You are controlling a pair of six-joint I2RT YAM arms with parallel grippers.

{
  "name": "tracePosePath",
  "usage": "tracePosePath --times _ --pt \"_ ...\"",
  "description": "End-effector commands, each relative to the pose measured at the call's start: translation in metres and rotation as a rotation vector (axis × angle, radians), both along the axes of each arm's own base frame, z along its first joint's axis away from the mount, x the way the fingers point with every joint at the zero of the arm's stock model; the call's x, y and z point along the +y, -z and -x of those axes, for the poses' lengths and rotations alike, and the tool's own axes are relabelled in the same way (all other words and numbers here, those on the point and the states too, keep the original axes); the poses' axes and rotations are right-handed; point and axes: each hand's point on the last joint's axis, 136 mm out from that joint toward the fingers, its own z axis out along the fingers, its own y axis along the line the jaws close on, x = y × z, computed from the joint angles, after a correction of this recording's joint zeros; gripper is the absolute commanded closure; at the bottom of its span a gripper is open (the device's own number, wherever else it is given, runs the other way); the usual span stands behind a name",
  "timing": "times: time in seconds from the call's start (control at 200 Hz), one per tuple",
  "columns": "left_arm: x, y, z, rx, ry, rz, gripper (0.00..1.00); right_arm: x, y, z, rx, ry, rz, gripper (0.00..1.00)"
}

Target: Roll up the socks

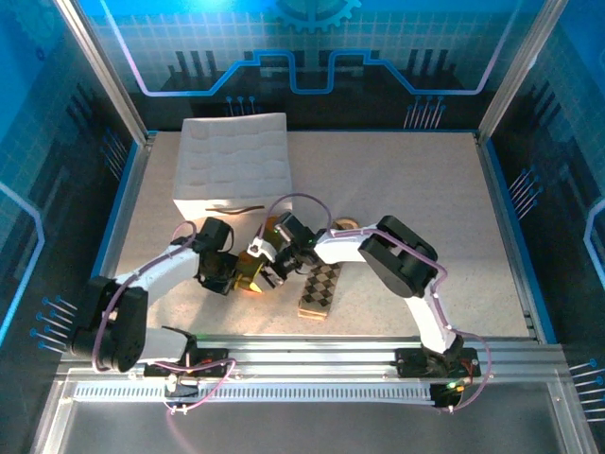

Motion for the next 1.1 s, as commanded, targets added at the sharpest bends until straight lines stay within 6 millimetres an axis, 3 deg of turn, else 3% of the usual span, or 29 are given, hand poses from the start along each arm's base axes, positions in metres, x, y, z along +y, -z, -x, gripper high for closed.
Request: tracePosePath --times 0.0,0.065,0.1,0.155,0.315,0.45,0.585,0.625,0.645,0.705,0.835,0.941,1.096 --pt "0.012 0.022 0.064 0.295 0.007 -0.055 1.00 -0.019 0.006 0.008 -0.318 -0.034 0.072 0.58" --pt "0.011 0.021 0.063 0.309 0.004 -0.050 1.00 -0.023 -0.009 0.009 -0.584 -0.046 0.019 0.50" --pt "0.012 0.021 0.061 0.313 0.004 -0.049 1.00 -0.020 -0.026 0.006 -0.748 -0.036 -0.039 0.45" --pt "0.011 0.020 0.056 0.304 0.010 -0.042 1.00 -0.026 -0.026 0.010 -0.918 -0.064 -0.028 0.40" --pt "0.011 0.022 0.052 0.334 0.023 -0.039 1.00 -0.023 -0.020 0.008 -1.235 -0.133 0.107 0.39" --pt "0.012 0.022 0.049 0.349 0.041 -0.048 1.00 -0.015 -0.023 -0.005 -1.368 -0.102 0.177 0.39" --pt "0.013 0.024 0.049 0.357 0.045 -0.053 1.00 -0.005 -0.021 0.001 -1.344 -0.136 0.148 0.41" --pt "0.014 0.024 0.049 0.358 0.046 -0.053 1.00 -0.006 -0.011 0.007 -1.308 -0.174 0.152 0.45" --pt "0.013 0.024 0.048 0.356 0.047 -0.053 1.00 0.002 -0.018 0.006 -1.304 -0.165 0.131 0.47" --pt "0.014 0.024 0.048 0.354 0.048 -0.052 1.00 0.007 -0.012 0.009 -1.260 -0.174 0.127 0.55" --pt "0.013 0.023 0.046 0.341 0.056 -0.051 1.00 0.011 0.003 0.004 -1.185 -0.148 0.161 0.66" --pt "0.014 0.022 0.046 0.334 0.058 -0.049 1.00 0.006 0.017 -0.005 -1.092 -0.120 0.230 0.78" --pt "0.013 0.018 0.043 0.311 0.061 -0.042 1.00 -0.011 0.039 -0.011 -0.963 -0.083 0.305 0.87"
